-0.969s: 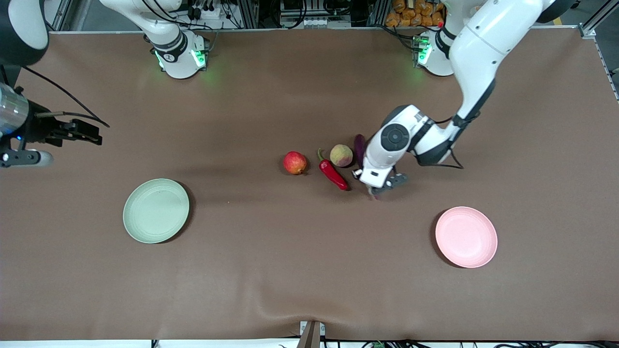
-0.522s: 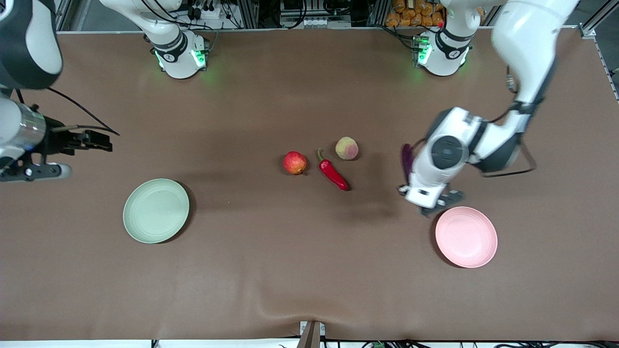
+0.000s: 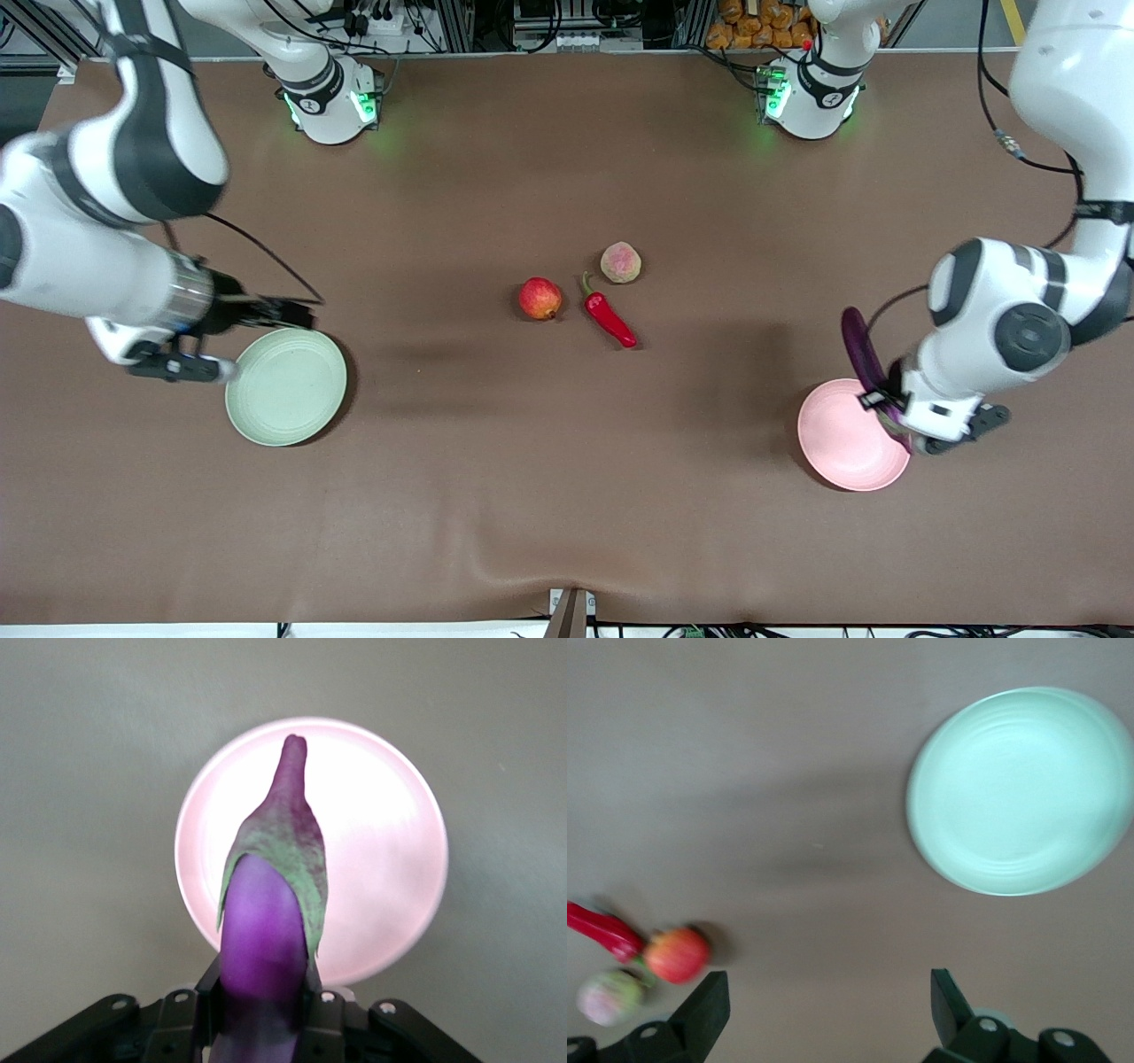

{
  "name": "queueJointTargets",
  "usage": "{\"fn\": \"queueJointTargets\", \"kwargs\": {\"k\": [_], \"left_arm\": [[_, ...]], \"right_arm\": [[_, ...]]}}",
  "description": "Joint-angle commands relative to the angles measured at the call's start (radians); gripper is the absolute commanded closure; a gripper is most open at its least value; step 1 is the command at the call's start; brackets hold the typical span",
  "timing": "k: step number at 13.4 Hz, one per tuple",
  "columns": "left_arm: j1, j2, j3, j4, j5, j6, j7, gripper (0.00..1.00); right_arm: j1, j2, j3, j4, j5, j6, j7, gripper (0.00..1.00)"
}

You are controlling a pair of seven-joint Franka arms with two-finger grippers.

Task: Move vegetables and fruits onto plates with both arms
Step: 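Lower the eggplant onto the pink plate while the right gripper grasps the pomegranate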

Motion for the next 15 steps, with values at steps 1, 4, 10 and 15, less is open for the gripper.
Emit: {"fn": "queueJointTargets", "kwargs": {"k": [1,4,10,15], "left_arm": [[0.005,0.121,-0.011,0.104,-0.012,0.098,-0.037,1.00],[-0.044,0.200,0.090,0.188,-0.010,0.196,-0.057,1.00],[-0.073,0.237,0.140,0.229,-0.004,0.196,-0.034,1.00],[-0.073,0.244,0.140,0.227,-0.003,0.196,-0.013,0.00]], "right_arm": [[0.086,0.078,-0.005,0.032,0.043,0.063,0.138,0.00],[0.258,0.175,-0.005,0.032,0.046,0.221,0.400,0.00],[0.424,0.312,-0.007,0.026,0.040,0.333,0.554,0.00],[0.498,0.347,-0.007,0.001,0.034,0.372,0.624,0.00]]}}
